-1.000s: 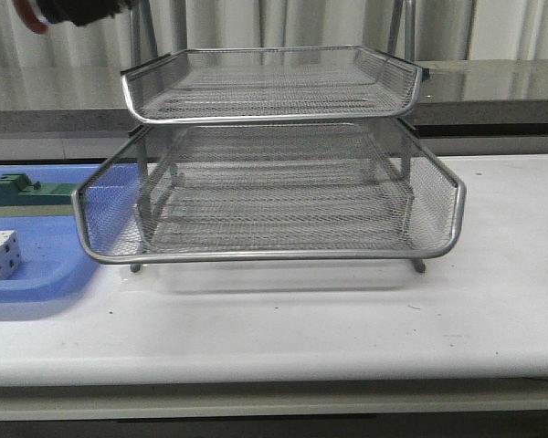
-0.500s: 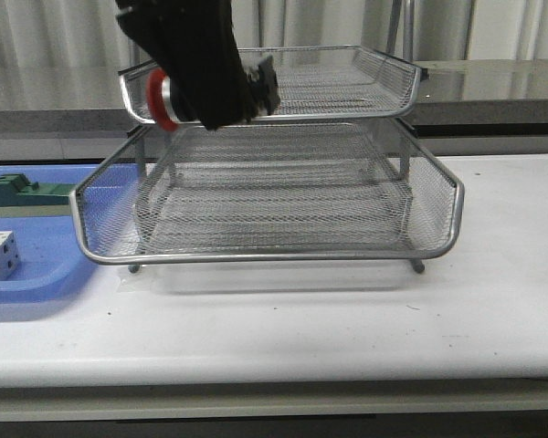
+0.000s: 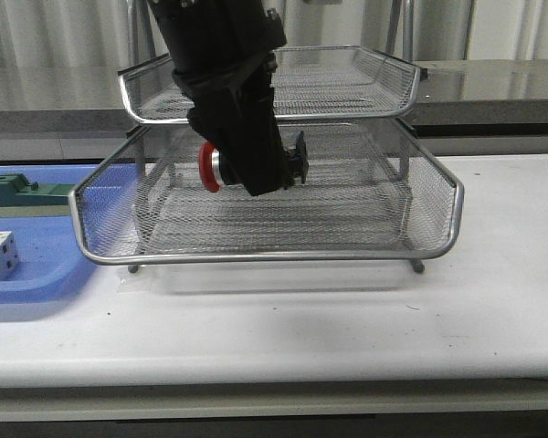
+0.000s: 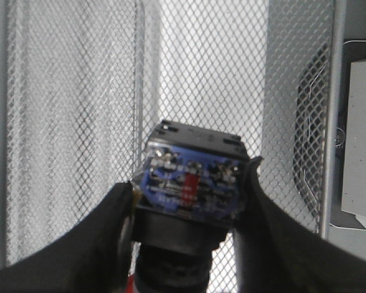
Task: Place button on rack with both arms
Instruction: 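Lower the push button onto the middle tier, open left gripper, withdraw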
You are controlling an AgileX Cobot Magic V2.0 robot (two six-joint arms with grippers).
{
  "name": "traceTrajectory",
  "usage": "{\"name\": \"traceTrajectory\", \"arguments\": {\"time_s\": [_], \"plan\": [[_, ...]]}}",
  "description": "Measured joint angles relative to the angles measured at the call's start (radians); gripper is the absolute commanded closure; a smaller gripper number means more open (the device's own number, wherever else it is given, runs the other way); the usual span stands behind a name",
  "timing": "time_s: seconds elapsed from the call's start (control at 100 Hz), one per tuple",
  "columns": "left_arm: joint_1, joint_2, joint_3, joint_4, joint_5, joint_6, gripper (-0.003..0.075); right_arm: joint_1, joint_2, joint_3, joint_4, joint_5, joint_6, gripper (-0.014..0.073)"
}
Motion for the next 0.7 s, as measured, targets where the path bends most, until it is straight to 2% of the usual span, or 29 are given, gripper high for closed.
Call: {"name": "traceTrajectory", "arguments": {"time_s": [0.19,0.26,0.7], "plan": [[0.000,0.002,0.000,0.000,0.000,0.000,0.0315,0.000,0.000,0.000,0.000,0.000,0.000,0.0662],[0.000,0.002,0.000,0.000,0.000,0.000,0.0246,0.000,0.000,0.000,0.000,0.000,0.000,0.0662],[0.000,0.002,-0.007,0.000,0.011,0.000,0.0230,0.000,0.000,0.000,0.000,0.000,0.000,0.0662]]}}
